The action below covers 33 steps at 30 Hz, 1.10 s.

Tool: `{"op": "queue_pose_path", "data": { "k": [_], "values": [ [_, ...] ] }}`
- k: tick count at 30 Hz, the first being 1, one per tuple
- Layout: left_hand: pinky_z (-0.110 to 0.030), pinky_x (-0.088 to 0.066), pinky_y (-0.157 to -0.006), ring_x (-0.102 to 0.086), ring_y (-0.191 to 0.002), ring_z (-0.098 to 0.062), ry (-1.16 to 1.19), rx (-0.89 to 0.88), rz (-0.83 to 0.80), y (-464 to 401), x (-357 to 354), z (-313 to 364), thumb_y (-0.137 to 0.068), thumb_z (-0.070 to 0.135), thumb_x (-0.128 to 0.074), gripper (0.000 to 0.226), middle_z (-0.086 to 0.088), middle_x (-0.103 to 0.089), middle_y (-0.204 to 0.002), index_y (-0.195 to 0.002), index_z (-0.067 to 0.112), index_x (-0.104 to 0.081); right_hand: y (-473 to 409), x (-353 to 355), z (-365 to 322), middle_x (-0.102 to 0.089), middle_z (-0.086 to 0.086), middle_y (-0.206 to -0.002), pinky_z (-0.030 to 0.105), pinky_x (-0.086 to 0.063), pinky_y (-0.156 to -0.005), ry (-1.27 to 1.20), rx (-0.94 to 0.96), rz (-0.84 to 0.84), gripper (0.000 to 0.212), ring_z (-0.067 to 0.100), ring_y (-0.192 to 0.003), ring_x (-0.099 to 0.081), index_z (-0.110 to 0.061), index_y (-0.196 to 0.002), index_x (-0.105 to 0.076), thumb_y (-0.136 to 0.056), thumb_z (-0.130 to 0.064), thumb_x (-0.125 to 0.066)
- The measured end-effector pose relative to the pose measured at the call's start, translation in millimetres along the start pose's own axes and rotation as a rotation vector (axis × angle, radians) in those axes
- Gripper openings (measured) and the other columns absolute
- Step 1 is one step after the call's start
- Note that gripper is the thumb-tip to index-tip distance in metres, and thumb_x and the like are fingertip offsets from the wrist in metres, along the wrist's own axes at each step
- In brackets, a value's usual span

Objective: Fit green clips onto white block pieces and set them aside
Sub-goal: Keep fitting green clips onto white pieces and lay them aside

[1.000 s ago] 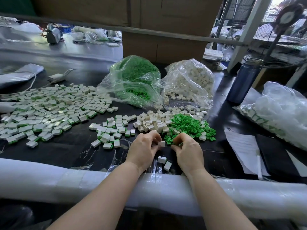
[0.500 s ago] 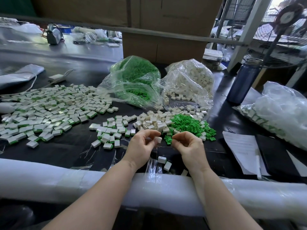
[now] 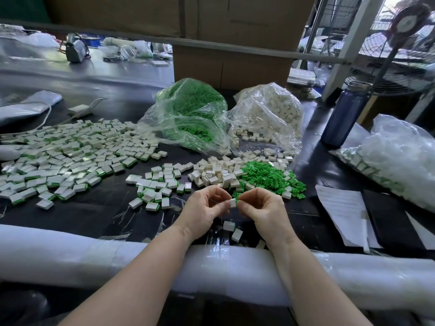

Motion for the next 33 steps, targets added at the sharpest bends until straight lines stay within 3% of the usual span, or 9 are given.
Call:
{"op": "queue_pose_path", "data": {
  "k": [6, 12, 17, 25, 33],
  "values": [
    [-0.020, -0.055, -0.069, -0.065, -0.070, -0.005, 0.015, 0.006, 0.014, 0.1, 0.2, 1.6, -0.085, 0.006, -0.063, 0.012, -0.003, -0.068, -0.082, -0.087, 0.018, -0.066, 0.3, -0.3, 0.4, -0.066, -0.003, -0.061, 0.027, -0.055, -0.063, -0.033, -0.007, -0.033, 0.019, 0.009, -0.059, -0.061, -0.012, -0.071, -0.067, -0.080, 0.006, -0.066],
    [-0.024, -0.055, -0.077, -0.063, -0.075, -0.014, -0.018, 0.006, 0.029, 0.5, -1.6, 1.6, -0.085, 0.005, -0.064, 0.014, -0.008, -0.070, -0.083, -0.085, 0.017, -0.070, 1.1, -1.5, -1.6, -0.063, 0.004, -0.065, 0.018, -0.051, -0.055, 0.011, -0.004, -0.039, 0.019, 0.005, -0.055, -0.059, -0.011, -0.079, -0.062, -0.079, 0.007, -0.067],
    [-0.029, -0.055, -0.081, -0.064, -0.079, -0.015, -0.048, -0.007, 0.034, 1.5, -3.1, 2.6, -0.083, 0.001, -0.064, 0.020, -0.003, -0.068, -0.080, -0.080, 0.020, -0.070, -0.5, -3.2, -1.8, -0.060, 0.005, -0.063, 0.027, -0.050, -0.059, 0.056, -0.004, -0.029, 0.025, 0.012, -0.056, -0.055, -0.014, -0.071, -0.059, -0.075, 0.009, -0.068],
    [-0.011, -0.049, -0.072, -0.060, -0.070, -0.001, -0.100, -0.014, 0.014, 2.4, -4.1, 5.2, -0.082, 0.000, -0.065, 0.010, 0.007, -0.064, -0.075, -0.086, 0.008, -0.070, -1.3, -2.5, 1.7, -0.060, -0.001, -0.058, 0.025, -0.050, -0.055, 0.053, -0.019, -0.047, 0.027, 0.008, -0.051, -0.055, -0.014, -0.068, -0.060, -0.073, 0.011, -0.069],
    [-0.007, -0.045, -0.071, -0.058, -0.071, 0.001, -0.188, -0.056, 0.006, 3.3, -2.0, 7.4, -0.082, 0.002, -0.066, 0.009, 0.009, -0.061, -0.076, -0.087, 0.007, -0.072, -2.0, -1.9, 3.1, -0.061, -0.003, -0.059, 0.024, -0.051, -0.054, 0.040, -0.030, -0.058, 0.029, 0.008, -0.053, -0.056, -0.015, -0.067, -0.061, -0.072, 0.011, -0.070]
  ]
}}
Point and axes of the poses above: each hand's wrist, its own y-axis away from the middle knuckle, its own x-axis out of the back of the hand, z = x × y, the point moved 1 cm from there along -y, towards the middle knuckle
